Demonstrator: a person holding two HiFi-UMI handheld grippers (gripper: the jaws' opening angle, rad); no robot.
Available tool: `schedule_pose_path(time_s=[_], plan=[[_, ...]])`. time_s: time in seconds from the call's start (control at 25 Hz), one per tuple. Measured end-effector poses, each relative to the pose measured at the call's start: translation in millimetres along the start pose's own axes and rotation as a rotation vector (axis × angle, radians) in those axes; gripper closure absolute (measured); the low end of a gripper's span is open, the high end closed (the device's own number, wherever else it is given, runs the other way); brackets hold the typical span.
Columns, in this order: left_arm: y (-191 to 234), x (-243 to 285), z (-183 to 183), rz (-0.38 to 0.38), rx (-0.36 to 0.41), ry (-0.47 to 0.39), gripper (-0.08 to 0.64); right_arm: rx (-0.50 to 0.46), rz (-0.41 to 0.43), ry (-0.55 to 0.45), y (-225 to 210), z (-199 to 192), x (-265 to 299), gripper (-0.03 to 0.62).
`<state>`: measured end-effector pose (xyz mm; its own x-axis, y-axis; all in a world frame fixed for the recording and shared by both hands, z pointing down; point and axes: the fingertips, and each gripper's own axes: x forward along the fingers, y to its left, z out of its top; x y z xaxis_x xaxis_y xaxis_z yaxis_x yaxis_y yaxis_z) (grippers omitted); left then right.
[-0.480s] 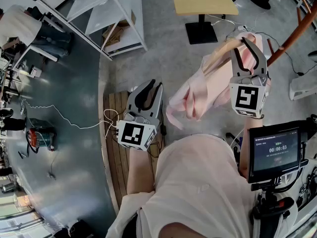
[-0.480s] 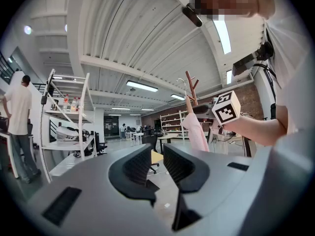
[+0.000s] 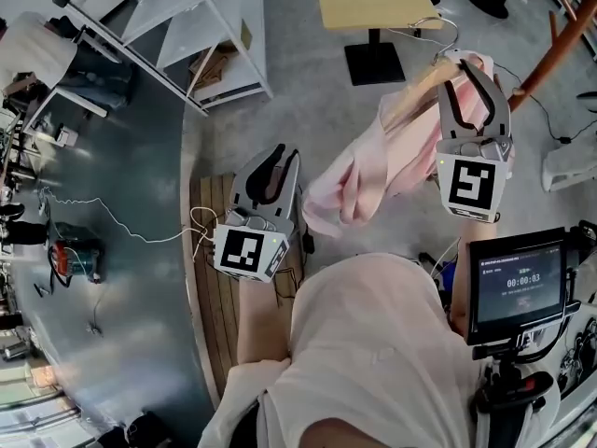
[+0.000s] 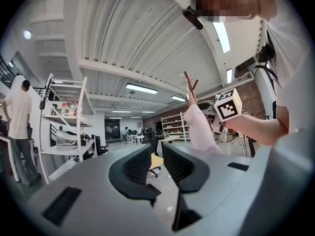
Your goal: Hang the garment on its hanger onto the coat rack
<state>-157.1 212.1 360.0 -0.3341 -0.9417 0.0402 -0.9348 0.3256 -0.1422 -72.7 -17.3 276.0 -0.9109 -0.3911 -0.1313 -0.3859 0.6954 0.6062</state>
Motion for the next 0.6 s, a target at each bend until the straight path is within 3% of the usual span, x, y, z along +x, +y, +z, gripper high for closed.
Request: schedule_pose_path(time_s=[0.32, 0.6], plan=[[-37, 36, 19, -0.021, -0.009, -0.029, 0.479, 0.034, -0.055, -0.012, -60, -18, -10, 0.468], [-41, 71, 30, -0.107, 0.008, -0.047, 0.479, 0.037, -0.113, 0.029, -84, -27, -6, 0.468]])
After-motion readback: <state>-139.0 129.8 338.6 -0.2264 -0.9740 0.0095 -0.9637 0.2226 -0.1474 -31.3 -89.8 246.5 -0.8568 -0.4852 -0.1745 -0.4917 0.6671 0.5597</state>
